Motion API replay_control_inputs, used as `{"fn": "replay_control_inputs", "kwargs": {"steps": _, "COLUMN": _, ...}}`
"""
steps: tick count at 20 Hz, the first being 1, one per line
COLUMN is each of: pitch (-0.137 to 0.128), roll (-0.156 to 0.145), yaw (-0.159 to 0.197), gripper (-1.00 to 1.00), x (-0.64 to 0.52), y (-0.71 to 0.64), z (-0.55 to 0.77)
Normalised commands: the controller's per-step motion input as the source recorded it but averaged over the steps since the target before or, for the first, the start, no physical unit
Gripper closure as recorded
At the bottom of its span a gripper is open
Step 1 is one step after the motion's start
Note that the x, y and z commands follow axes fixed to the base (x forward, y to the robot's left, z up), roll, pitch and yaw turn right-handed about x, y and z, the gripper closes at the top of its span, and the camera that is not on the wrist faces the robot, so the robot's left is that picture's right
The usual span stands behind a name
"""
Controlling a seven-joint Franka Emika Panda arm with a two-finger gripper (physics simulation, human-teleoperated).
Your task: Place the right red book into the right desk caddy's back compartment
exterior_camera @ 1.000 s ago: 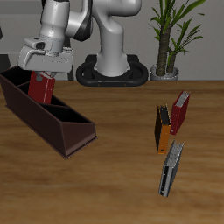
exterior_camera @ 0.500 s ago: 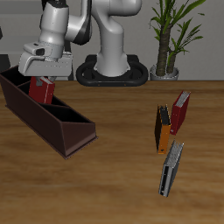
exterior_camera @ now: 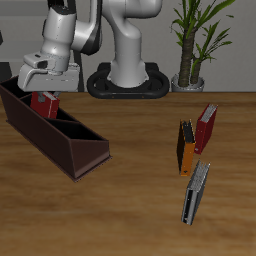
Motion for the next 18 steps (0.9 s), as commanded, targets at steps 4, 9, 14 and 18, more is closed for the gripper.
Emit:
{"fn": "replay_control_inputs", "kwargs": {"steps": 4, "pitch": 0.031, "roll": -0.039, "yaw": -0.018, "gripper": 1.00, "x": 0.07, "y": -0.20, "z": -0.14}}
{"fn": "replay_control_inputs", "kwargs": {"steps": 9, "pitch": 0.013, "roll": -0.035, "yaw": -0.020, "gripper": 1.00, "x": 0.07, "y": -0.12, "z": -0.05}}
{"fn": "replay_control_inputs", "kwargs": {"steps": 14, "pitch": -0.004, "roll": -0.037, "yaw": -0.011, "gripper": 1.00, "x": 0.04, "y": -0.05, "z": -0.05}}
{"fn": "replay_control_inputs", "kwargs": {"steps": 18, "pitch": 0.017, "roll": -0.012, "yaw": -0.038, "gripper": -1.00, "x": -0.01, "y": 0.01, "z": 0.02}}
